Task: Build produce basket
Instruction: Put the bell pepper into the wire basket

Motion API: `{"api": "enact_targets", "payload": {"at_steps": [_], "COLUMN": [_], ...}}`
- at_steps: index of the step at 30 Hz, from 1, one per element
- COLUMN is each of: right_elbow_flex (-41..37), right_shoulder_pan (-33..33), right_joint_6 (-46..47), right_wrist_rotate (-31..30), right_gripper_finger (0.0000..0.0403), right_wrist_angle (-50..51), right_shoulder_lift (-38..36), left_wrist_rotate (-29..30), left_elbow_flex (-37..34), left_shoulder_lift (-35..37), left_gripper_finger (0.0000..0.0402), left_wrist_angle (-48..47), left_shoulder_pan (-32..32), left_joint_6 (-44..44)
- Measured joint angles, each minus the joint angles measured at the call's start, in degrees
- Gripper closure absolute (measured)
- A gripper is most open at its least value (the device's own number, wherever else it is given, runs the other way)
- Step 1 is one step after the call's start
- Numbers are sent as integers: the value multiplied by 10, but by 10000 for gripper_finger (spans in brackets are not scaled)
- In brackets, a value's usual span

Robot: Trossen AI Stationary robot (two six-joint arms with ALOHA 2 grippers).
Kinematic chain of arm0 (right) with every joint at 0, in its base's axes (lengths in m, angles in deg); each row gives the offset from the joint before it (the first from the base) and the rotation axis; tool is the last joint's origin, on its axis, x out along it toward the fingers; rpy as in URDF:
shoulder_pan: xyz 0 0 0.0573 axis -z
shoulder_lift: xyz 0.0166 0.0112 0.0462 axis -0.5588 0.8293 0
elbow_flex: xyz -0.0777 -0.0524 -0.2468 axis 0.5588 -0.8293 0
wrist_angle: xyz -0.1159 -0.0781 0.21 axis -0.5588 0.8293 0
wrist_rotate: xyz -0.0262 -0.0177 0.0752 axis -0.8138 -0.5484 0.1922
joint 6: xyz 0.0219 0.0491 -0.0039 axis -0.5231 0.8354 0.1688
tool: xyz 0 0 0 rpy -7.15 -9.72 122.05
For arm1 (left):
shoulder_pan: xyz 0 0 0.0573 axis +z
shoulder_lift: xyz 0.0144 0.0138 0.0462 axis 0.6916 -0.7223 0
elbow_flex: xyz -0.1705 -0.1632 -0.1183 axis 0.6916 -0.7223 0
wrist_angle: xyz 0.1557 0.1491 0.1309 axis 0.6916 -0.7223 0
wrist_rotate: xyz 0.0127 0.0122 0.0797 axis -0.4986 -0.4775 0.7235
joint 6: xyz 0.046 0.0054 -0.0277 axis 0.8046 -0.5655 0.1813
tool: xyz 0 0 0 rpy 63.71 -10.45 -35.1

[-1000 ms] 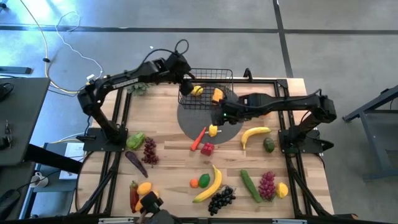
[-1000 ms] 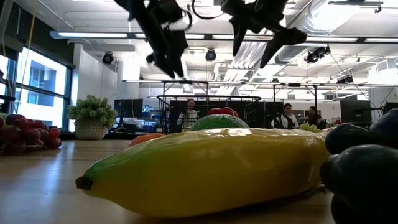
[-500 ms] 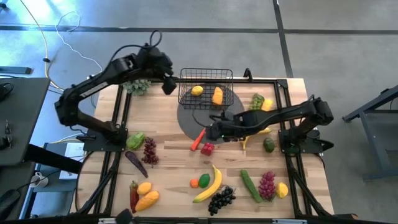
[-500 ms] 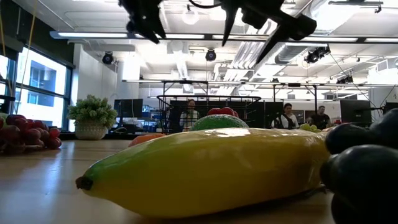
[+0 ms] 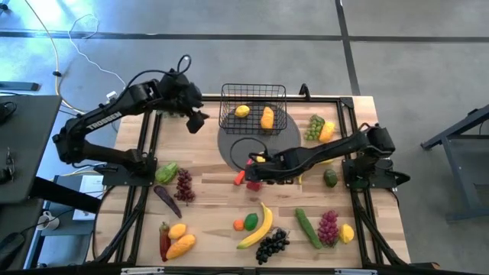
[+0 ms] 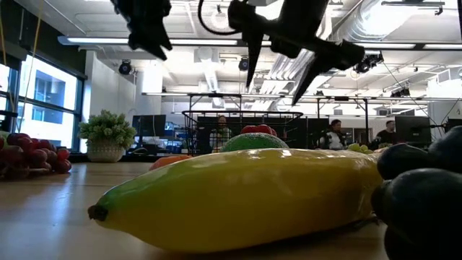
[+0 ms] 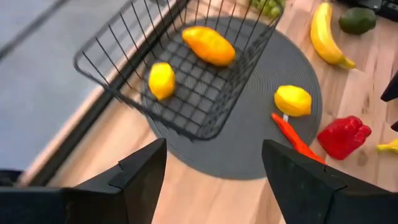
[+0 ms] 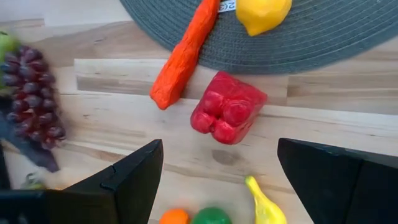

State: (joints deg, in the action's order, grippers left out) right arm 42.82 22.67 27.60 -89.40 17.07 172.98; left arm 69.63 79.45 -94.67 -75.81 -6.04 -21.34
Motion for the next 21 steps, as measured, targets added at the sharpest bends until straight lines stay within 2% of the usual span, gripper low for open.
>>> {"api": "enact_targets", "payload": {"at_steps": [10,21], "right_elbow_flex": [0,0], "right_shoulder_pan": [2,16], "right_joint_6": [19,25], "right_wrist_rotate": [1,0], "right_gripper_finger": [104,111], "right_wrist_angle": [-18,-31], "right_shoulder_lift": [53,89], "left_wrist_rotate": [-4,-2], "left_elbow_flex": [-87,-94], "left_shoulder_lift": [26,25], "left_gripper_finger": [147,147], "left_wrist_angle": [37,50], "left_shoulder_pan": [-11,-14], "left_joint_6": [-32,-26]}}
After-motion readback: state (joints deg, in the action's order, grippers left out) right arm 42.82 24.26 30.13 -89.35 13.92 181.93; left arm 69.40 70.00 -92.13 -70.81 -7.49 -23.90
